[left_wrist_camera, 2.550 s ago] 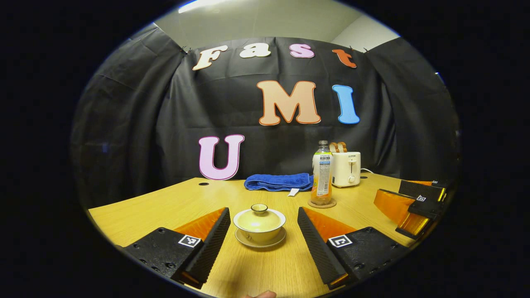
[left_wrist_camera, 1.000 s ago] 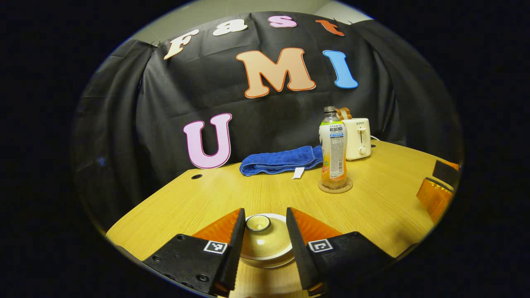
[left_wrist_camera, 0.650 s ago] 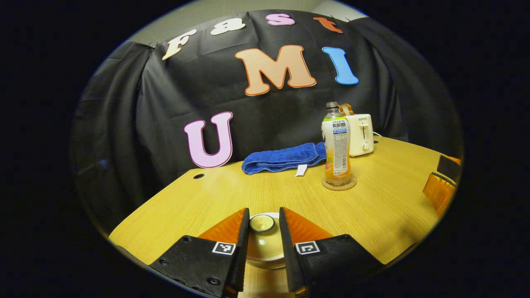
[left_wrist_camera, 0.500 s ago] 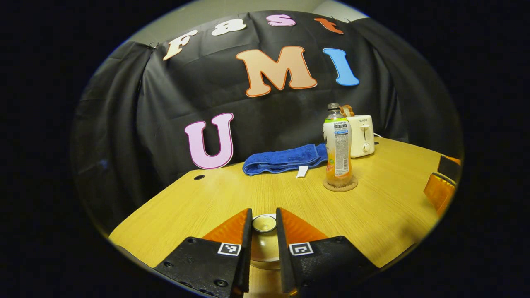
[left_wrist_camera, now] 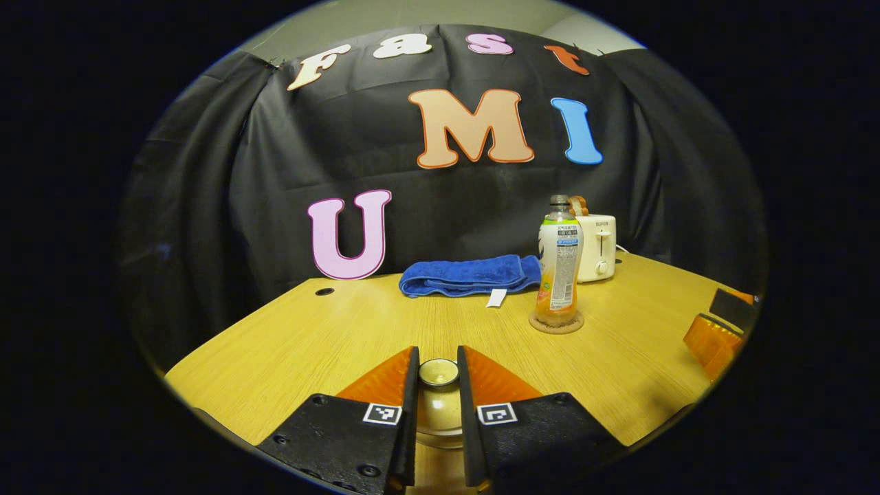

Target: Open the teacup lid with one hand, grasp the water bottle and pour water into the teacup with the other hand; after pouring, place the water bottle on the coaster and then close the teacup lid.

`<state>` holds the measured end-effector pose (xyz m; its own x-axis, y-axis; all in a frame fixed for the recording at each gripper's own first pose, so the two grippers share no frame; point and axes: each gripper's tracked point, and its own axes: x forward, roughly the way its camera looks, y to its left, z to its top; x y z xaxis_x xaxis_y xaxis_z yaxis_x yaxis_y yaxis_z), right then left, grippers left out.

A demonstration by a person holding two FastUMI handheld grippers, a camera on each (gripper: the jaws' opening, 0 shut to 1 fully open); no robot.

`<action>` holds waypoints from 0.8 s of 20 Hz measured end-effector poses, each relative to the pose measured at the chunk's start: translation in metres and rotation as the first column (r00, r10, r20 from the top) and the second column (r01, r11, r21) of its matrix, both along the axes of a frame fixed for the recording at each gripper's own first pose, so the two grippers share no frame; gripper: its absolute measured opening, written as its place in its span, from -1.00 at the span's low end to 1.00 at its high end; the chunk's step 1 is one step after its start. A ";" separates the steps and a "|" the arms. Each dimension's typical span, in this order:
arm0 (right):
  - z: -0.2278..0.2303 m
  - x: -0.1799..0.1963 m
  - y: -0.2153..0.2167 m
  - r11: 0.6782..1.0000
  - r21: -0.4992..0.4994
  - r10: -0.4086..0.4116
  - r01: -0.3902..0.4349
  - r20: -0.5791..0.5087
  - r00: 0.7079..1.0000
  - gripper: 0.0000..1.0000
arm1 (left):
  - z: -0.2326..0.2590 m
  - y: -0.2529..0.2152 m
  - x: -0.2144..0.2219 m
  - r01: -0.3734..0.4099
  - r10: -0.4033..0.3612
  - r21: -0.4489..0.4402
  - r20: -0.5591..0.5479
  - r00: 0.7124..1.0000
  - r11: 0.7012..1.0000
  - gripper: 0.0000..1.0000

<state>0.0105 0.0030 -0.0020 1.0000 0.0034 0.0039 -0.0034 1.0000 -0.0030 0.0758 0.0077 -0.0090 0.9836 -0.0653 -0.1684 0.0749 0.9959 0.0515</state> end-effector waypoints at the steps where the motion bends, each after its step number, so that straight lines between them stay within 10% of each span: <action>1: -0.003 0.003 0.002 1.000 -0.001 0.015 -0.015 -0.006 1.000 0.96 | 0.004 0.002 -0.001 0.000 0.000 -0.009 0.009 1.000 1.000 -0.50; 16: 0.018 0.128 0.013 1.000 -0.014 0.014 -0.014 -0.026 1.000 0.96 | 0.038 0.058 -0.024 -0.078 0.083 -0.058 0.075 0.994 0.995 -0.50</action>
